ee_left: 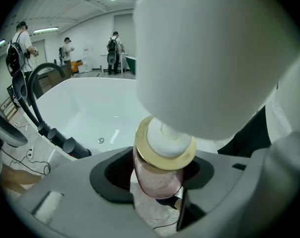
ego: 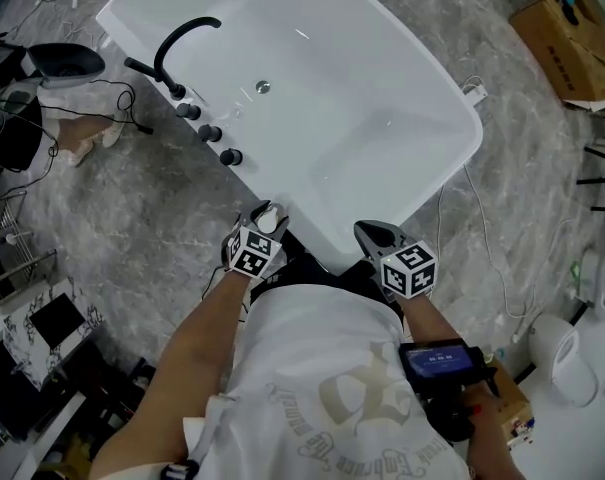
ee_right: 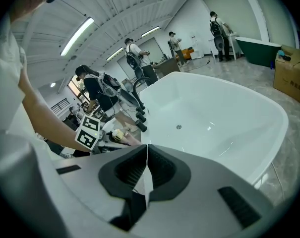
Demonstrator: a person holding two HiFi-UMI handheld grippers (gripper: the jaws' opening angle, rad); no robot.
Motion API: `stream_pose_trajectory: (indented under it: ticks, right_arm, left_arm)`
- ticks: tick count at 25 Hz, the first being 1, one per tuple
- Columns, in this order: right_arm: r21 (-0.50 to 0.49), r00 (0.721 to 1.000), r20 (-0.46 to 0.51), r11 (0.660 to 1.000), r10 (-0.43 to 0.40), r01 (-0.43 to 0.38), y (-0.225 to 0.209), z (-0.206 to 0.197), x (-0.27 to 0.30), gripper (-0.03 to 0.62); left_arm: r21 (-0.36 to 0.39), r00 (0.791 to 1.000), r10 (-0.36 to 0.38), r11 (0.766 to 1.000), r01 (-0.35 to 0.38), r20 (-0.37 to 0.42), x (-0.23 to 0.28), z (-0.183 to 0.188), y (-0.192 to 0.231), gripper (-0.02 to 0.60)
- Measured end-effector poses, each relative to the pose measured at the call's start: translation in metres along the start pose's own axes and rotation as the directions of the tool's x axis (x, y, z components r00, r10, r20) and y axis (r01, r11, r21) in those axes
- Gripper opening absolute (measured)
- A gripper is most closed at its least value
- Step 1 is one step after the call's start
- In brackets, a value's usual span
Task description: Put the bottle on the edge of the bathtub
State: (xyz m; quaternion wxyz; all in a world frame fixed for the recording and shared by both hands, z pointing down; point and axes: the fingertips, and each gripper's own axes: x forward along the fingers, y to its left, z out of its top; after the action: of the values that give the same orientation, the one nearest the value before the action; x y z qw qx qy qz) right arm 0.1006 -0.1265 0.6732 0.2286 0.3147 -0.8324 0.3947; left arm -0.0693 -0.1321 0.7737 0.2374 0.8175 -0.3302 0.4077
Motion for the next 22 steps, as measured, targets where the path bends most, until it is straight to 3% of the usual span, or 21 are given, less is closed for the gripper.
stream_pose_trajectory:
  ticks: [11,22]
  right_arm:
    - [0.003,0.998,-0.024,0.999,0.050,-0.050,0.013,0.000,0.010,0.006]
    - [0.024,0.997,-0.040,0.998,0.060,-0.059,0.015,-0.012,0.012,0.006]
  left_arm:
    - [-0.021,0.999,0.001,1.000,-0.002,-0.044,-0.011,-0.010,0.005,0.247]
    - [-0.030,1.000,-0.016,0.999,0.017,0.002,-0.011,0.004,0.000,0.262]
